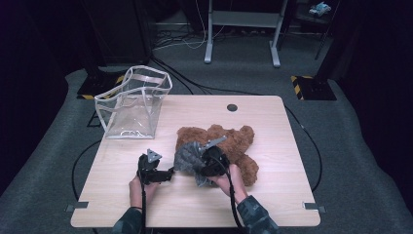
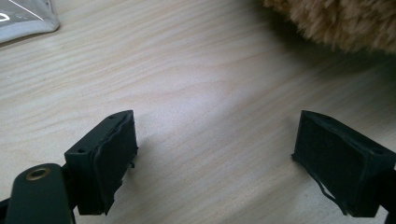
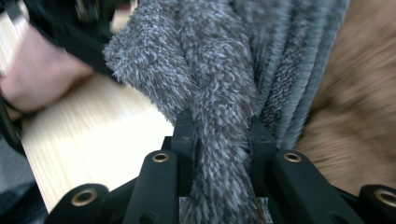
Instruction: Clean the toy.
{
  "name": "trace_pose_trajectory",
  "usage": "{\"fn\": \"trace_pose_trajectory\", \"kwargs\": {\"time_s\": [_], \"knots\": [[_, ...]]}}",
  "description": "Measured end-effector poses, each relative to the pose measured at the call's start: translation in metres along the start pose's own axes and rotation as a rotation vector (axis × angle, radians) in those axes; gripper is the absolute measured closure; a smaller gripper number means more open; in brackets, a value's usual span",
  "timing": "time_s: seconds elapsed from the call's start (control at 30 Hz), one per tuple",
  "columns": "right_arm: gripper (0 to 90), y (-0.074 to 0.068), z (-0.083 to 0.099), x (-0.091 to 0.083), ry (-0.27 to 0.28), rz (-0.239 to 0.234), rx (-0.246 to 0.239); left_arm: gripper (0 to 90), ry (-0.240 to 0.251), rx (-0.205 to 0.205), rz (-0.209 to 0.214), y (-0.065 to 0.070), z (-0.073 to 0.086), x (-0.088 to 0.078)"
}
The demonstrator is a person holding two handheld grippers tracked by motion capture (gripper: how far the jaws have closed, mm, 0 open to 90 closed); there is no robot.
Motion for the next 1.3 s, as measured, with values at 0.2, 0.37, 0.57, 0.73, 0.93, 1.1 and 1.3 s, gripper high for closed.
{"fn": "trace_pose_trajectory", "kwargs": {"time_s": [0.2,0.37,0.57,0.73,0.93,1.1,1.3], "knots": [[71.2,0.024,-0.033,-0.042,0.123,0.083,0.014,12.7,-0.004,0.005,0.001,0.000,0.000,0.000],[71.1,0.050,-0.060,-0.051,0.147,0.138,0.072,12.6,-0.007,-0.002,0.005,0.001,0.001,0.000],[70.8,0.066,-0.076,-0.038,0.118,0.166,0.112,12.7,-0.006,-0.001,0.005,0.001,0.001,0.000],[70.9,0.057,-0.076,-0.035,0.103,0.138,0.085,12.7,-0.007,-0.002,0.005,0.001,0.001,0.000],[71.1,0.039,-0.068,-0.035,0.090,0.124,0.031,12.7,-0.007,-0.002,0.005,0.001,0.001,0.000],[71.2,0.025,-0.052,-0.025,0.068,0.104,-0.004,12.7,-0.008,0.003,0.003,0.000,0.001,0.000],[71.4,0.015,-0.034,-0.012,0.062,0.075,0.009,12.7,-0.006,0.004,0.001,0.000,0.001,0.000]]}}
Point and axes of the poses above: each handheld gripper's, and its own axes: x roughly forward along the jaws, z roughly out of its underside, y roughly to its right, the point moved 9 cm from there along x, roughly forward along the jaws, and after that the axes turned 12 degrees about -y, right-handed, at the moved point
